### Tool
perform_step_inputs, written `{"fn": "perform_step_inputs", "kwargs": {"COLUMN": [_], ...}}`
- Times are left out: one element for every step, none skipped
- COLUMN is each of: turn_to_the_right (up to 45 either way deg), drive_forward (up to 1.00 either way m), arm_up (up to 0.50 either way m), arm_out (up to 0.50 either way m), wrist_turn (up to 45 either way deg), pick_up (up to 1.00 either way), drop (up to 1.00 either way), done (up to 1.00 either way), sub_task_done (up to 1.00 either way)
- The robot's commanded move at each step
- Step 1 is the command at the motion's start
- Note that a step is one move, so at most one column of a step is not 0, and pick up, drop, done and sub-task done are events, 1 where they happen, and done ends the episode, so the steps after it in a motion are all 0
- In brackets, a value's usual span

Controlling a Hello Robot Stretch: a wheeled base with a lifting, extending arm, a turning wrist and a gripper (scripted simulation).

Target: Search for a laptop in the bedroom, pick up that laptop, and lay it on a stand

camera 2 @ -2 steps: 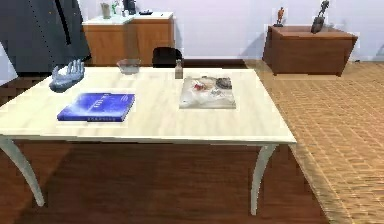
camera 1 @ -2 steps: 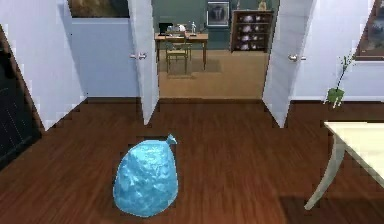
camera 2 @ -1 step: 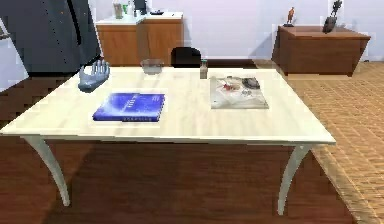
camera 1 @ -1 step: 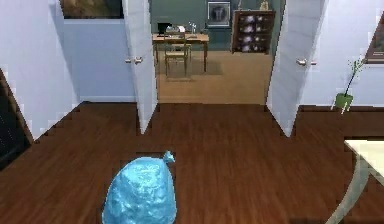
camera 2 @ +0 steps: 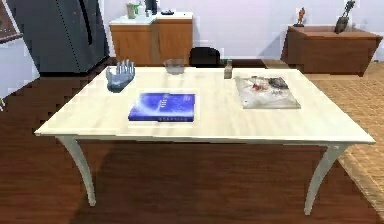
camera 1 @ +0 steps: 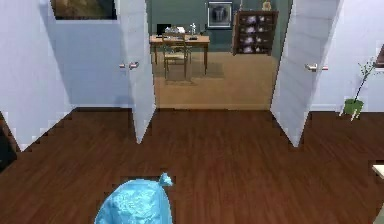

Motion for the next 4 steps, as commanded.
{"fn": "perform_step_inputs", "kwargs": {"turn_to_the_right": [45.0, 0.0, -39.0, 0.0], "drive_forward": [0.0, 0.6, 0.0, 0.75], "arm_up": [0.0, 0.0, 0.0, 0.0], "arm_out": [0.0, 0.0, 0.0, 0.0], "wrist_turn": [0.0, 0.0, 0.0, 0.0], "pick_up": [0.0, 0.0, 0.0, 0.0], "drop": [0.0, 0.0, 0.0, 0.0], "done": [0.0, 0.0, 0.0, 0.0], "sub_task_done": [0.0, 0.0, 0.0, 0.0]}}
